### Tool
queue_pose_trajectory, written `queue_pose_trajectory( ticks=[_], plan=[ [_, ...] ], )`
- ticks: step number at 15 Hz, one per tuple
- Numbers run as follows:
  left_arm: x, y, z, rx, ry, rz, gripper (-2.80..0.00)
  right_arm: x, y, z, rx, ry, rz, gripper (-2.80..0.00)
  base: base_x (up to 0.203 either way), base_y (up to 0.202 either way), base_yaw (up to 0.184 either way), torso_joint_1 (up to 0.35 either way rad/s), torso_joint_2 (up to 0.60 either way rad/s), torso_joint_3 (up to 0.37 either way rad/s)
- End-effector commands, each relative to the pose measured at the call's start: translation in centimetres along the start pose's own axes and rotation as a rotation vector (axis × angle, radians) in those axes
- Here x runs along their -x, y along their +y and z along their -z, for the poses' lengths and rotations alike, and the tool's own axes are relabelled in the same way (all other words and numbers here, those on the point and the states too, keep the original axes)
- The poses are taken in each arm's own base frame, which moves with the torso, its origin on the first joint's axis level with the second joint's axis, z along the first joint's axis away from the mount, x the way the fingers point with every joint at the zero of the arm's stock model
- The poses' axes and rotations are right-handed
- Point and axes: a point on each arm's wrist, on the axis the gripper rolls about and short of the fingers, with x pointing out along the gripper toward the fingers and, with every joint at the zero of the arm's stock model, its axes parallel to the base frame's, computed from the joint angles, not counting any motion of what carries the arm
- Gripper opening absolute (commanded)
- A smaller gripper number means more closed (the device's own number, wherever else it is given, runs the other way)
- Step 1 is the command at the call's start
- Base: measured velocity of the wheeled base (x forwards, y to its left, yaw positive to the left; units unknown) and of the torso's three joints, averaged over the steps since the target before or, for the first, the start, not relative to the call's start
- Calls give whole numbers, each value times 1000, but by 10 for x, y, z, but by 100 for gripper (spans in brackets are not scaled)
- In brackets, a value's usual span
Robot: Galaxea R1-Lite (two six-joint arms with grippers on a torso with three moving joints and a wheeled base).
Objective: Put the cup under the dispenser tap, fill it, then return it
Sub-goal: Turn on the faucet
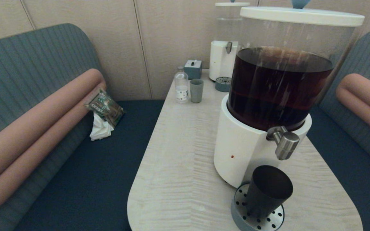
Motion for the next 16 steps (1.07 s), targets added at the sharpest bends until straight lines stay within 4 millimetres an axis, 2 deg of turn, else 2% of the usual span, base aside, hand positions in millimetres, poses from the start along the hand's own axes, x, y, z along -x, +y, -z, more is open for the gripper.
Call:
queue_pose_trajectory(
  ticks=[1, 4, 6, 9, 13, 16],
  plan=[
    [21, -11, -17, -29, -110, 77, -280, 0, 0, 0, 1, -2, 0, -280, 0, 0, 0, 0, 0, 0],
    [32, -21, -31, -81, -155, 160, -280, 0, 0, 0, 1, -2, 0, -280, 0, 0, 0, 0, 0, 0],
    [37, -24, -35, -111, -114, 164, -280, 0, 0, 0, 1, -2, 0, -280, 0, 0, 0, 0, 0, 0],
    [44, -19, -18, -215, 8, 143, -280, 0, 0, 0, 1, -2, 0, -280, 0, 0, 0, 0, 0, 0],
    [57, -4, 28, -296, 333, 73, -280, 0, 0, 0, 1, -2, 0, -280, 0, 0, 0, 0, 0, 0],
    [62, 1, 40, -414, 474, 33, -280, 0, 0, 0, 1, -3, 0, -280, 0, 0, 0, 0, 0, 0]
  ],
)
